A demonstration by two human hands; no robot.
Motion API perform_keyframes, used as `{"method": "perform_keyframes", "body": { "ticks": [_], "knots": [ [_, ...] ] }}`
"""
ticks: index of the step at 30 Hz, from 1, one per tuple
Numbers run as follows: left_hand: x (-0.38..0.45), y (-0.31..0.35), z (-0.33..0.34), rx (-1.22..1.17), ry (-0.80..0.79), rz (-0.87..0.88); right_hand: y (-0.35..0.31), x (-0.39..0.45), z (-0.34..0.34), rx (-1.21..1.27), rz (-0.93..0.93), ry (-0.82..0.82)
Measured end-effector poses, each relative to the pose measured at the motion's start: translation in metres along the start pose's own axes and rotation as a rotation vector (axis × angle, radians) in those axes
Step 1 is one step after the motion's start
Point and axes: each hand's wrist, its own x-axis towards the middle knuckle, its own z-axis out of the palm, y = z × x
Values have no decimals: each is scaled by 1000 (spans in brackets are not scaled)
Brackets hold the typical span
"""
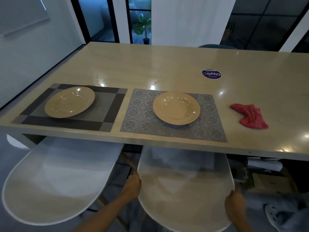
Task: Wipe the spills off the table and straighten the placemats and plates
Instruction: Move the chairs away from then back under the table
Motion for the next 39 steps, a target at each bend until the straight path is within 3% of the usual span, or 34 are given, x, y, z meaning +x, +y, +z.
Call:
{"method": "perform_keyframes", "body": {
  "ticks": [10,20,25,28,35,39],
  "knots": [
    [-5,-27,-17,-26,73,-14,-19,-21,17,56,-46,15],
    [-3,-38,-19,35,63,-6,-24,-24,29,148,23,-18],
    [-2,-45,-21,55,42,26,-28,-26,25,-45,2,-29],
    [1,-50,-44,96,43,80,-45,-37,32,-352,-225,57],
    [-7,-104,-127,227,170,97,-131,-96,81,-167,-920,-135],
    [-22,-157,-167,320,327,-96,-185,-124,103,-116,-1031,-309]
  ]
}}
